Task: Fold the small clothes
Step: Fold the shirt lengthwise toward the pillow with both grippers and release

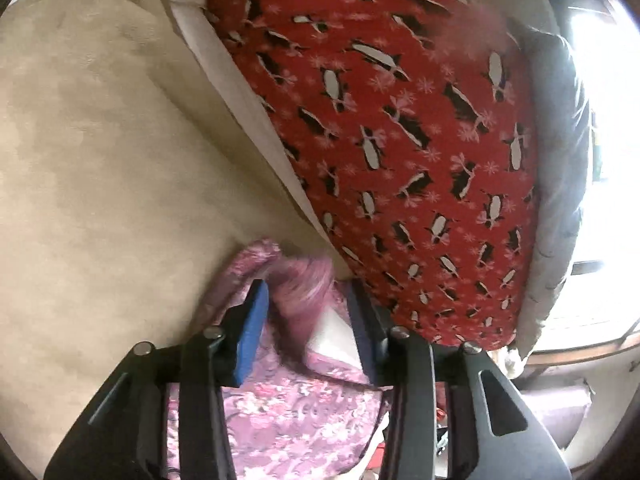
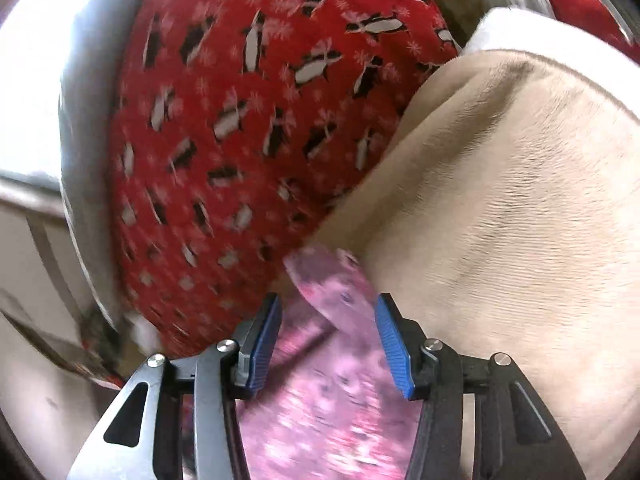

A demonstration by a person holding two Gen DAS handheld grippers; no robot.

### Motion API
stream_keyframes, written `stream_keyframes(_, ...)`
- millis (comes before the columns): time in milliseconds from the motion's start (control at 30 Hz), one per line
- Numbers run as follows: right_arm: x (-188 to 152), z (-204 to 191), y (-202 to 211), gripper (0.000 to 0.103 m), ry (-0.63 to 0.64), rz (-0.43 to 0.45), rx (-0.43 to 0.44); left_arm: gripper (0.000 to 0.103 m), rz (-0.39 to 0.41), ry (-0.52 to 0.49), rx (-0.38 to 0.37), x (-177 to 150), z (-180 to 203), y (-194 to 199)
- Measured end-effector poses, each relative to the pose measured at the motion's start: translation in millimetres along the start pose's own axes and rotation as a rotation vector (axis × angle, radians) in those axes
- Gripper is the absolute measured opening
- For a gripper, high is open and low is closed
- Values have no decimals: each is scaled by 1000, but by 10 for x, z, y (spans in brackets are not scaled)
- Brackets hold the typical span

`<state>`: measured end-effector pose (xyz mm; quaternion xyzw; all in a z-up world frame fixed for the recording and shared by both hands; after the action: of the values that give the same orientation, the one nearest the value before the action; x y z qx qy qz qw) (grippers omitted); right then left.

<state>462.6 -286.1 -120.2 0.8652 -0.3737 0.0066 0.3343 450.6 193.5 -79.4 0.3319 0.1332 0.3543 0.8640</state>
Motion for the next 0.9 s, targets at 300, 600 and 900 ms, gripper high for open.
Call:
stream_keyframes(300,-130,-20,-302,50,167,-33,-123,38,-142,-254,159,-522,-105,-531)
stream_keyframes(600,204,167,-82,22,128,44,-128,30,25,-157,245,3,-33,-494)
stream_keyframes(900,1,116,-346,58,145,-12,-137,48,-62,-241,274,-191,-42,-669)
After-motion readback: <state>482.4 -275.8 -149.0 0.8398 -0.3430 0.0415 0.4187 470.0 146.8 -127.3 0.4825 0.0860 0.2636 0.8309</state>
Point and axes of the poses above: each gripper's, at about its wrist camera, not at the fingertips, and y roughly against the way its jaws point, z to its right, x to its top, the point moved 10 cm from there along -y, roughly the way its jaws point, and after that the axes turned 4 degrees about y, right-handed, at the moved point
